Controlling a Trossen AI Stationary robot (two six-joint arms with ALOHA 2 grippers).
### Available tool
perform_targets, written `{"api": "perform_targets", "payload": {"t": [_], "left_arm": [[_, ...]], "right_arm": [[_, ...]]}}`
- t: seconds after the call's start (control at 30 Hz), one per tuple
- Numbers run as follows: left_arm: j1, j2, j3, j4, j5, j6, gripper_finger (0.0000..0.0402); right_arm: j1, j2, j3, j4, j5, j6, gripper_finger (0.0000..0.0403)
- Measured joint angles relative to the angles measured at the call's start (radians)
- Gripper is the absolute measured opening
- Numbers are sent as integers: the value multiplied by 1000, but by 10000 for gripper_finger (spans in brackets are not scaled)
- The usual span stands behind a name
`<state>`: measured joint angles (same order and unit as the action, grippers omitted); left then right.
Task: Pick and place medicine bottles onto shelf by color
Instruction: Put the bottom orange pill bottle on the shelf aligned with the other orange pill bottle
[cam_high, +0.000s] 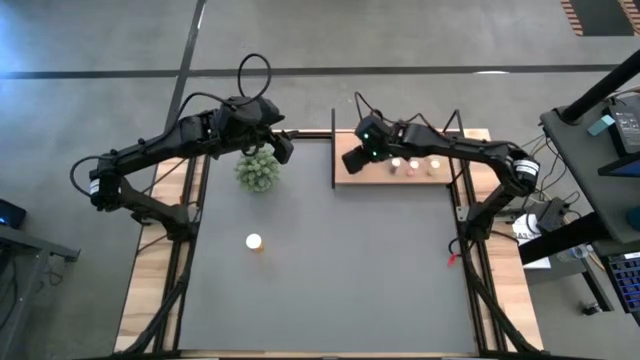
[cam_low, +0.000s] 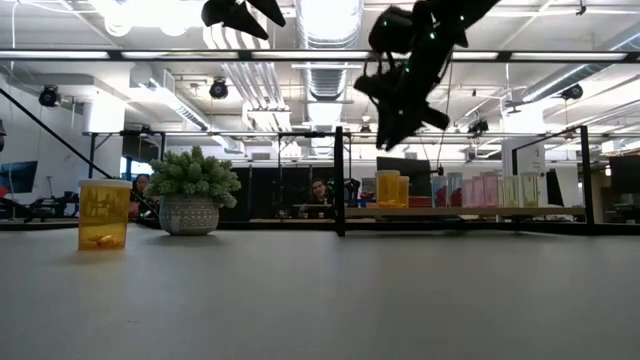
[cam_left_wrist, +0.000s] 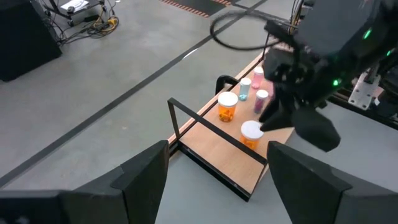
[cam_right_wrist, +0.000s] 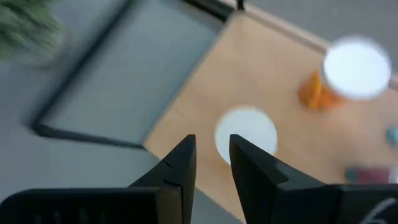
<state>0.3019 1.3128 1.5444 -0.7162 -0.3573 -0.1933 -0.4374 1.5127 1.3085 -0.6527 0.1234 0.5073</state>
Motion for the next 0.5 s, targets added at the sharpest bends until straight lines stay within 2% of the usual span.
{"api": "perform_targets", "payload": {"t": [0.13,0.5], "left_arm": [[0,0,0,-1,0,0,255],[0,0,-1,-6,0,25,255]], "right_arm": [[0,8,49,15,0,-56,86],[-2,130,51,13,0,-89,71]]}}
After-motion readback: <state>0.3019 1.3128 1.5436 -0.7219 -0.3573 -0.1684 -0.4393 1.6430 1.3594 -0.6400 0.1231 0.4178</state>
